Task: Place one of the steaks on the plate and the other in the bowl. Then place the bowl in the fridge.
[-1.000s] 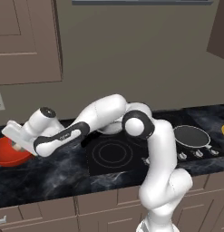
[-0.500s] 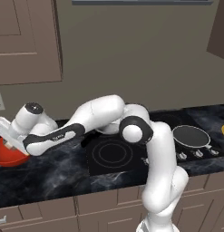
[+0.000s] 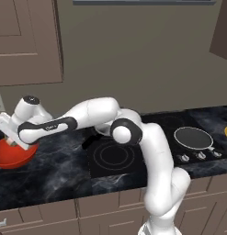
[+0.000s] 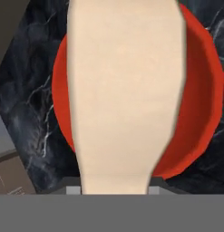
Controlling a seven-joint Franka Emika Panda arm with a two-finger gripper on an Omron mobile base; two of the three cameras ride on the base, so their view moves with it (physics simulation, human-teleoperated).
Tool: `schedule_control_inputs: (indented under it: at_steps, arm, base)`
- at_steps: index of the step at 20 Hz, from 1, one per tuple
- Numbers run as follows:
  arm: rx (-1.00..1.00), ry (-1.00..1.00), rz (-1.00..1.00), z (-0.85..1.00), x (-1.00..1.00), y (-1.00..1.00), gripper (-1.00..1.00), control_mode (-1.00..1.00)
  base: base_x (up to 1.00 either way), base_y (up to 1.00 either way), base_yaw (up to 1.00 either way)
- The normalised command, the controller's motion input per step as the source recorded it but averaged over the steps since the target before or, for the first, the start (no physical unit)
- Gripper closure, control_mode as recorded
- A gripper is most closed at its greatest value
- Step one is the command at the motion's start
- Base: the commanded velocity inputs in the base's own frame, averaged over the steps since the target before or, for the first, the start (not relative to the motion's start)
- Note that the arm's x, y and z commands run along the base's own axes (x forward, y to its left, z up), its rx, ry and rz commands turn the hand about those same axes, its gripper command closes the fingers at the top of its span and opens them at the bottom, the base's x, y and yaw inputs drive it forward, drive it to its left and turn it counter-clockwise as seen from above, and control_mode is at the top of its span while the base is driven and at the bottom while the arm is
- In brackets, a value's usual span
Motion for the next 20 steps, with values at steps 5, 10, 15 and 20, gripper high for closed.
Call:
schedule_control_inputs:
  at_steps: [5, 10, 15, 20]
  arm:
    - [-0.1, 0.07, 0.0, -0.3, 0.3, 0.32, 1.0, -1.0]
    - [-0.09, 0.02, -0.01, -0.2, 0.1, 0.33, -1.0, -1.0]
    - [-0.07, 0.0, -0.01, -0.23, 0.0, 0.02, -1.0, -1.0]
    - [-0.05, -0.01, 0.0, -0.33, -0.02, -0.09, -1.0, -1.0]
  base:
    - [0.0, 0.0, 0.0]
    - [0.0, 0.0, 0.0]
    - [0.0, 0.0, 0.0]
    - [0.0, 0.0, 0.0]
